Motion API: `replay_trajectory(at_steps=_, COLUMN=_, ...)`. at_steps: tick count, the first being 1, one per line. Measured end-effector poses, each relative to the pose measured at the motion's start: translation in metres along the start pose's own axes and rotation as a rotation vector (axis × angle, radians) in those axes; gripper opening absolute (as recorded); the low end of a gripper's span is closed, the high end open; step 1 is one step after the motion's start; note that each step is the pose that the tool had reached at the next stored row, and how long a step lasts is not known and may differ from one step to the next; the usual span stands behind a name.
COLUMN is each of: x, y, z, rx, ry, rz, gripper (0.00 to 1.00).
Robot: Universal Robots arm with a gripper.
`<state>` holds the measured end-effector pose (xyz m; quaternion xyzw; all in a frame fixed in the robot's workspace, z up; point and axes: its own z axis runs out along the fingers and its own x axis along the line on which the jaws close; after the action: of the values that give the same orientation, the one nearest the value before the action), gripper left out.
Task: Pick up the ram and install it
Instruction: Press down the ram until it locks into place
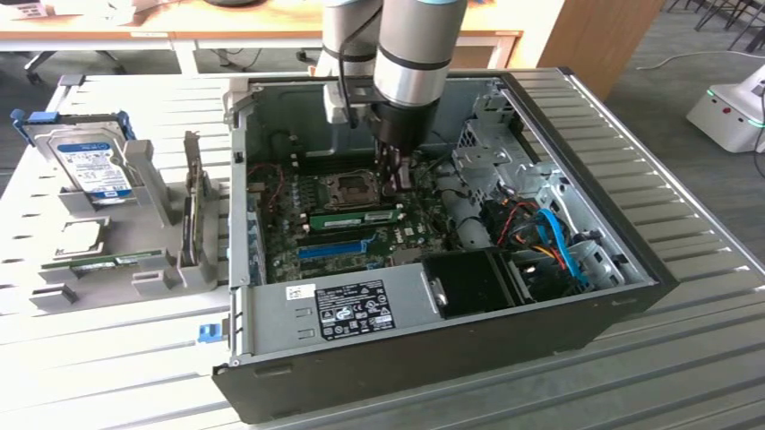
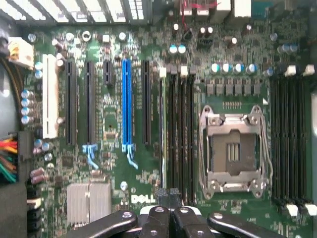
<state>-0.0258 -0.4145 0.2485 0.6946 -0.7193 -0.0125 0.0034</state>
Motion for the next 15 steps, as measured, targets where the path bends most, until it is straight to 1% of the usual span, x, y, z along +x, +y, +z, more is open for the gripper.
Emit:
replay_trajectory(at_steps=6, x=0.001, y=0.0182, z=0.0006, rx=0.0, ry=0.0, rz=0.0, gripper=0.11)
replay_trajectory(at_steps=15, x=0.001, y=0.0376, z=0.0011, rx=0.0, ry=0.0, rz=0.0, gripper=0.11)
